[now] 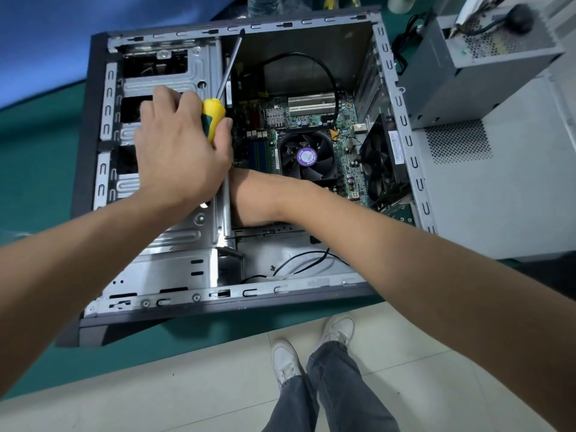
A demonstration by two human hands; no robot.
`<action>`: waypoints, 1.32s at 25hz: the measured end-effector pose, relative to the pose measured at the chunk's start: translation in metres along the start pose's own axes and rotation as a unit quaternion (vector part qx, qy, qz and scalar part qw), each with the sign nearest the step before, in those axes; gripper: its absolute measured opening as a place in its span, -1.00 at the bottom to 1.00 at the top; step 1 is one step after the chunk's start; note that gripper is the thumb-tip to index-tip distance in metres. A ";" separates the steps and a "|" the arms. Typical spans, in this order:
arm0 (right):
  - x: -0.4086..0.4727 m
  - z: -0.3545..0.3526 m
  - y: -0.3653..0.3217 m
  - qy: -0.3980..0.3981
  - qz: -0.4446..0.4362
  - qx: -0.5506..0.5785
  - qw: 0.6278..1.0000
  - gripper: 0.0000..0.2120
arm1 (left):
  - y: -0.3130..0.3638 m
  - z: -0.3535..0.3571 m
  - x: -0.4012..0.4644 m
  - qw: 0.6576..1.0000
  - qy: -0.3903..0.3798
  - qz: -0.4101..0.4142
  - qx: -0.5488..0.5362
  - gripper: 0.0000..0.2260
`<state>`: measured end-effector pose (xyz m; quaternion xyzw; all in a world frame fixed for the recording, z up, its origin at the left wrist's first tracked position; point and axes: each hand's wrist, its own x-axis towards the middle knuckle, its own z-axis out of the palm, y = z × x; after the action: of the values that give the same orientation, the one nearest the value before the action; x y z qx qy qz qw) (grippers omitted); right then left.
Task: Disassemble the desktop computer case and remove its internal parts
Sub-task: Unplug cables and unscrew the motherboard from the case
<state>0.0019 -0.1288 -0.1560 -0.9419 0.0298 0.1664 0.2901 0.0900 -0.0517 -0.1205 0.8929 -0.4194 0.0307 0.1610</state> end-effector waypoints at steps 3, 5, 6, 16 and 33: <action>-0.002 -0.003 0.003 0.022 0.006 -0.003 1.000 -0.63 | 0.000 0.000 -0.001 1.000 0.001 0.001 0.001 -0.63; -0.005 -0.005 0.003 0.015 0.009 0.008 1.000 -0.62 | 0.000 0.000 0.000 1.000 0.002 0.002 0.003 -0.63; -0.006 -0.005 0.002 0.010 0.009 0.008 1.000 -0.62 | 0.000 0.000 0.000 1.000 0.001 0.000 0.003 -0.63; -0.008 -0.006 -0.001 -0.006 0.006 -0.107 0.994 -0.74 | 0.000 0.001 -0.001 1.000 0.006 0.000 -0.001 -0.63; -0.012 -0.014 0.002 -0.060 0.000 -0.098 0.993 -0.89 | -0.002 0.001 -0.001 1.000 0.008 0.006 0.003 -0.63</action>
<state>-0.0056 -0.1385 -0.1419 -0.9541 -0.0037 0.2249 0.1979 0.0904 -0.0500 -0.1221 0.8906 -0.4232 0.0397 0.1617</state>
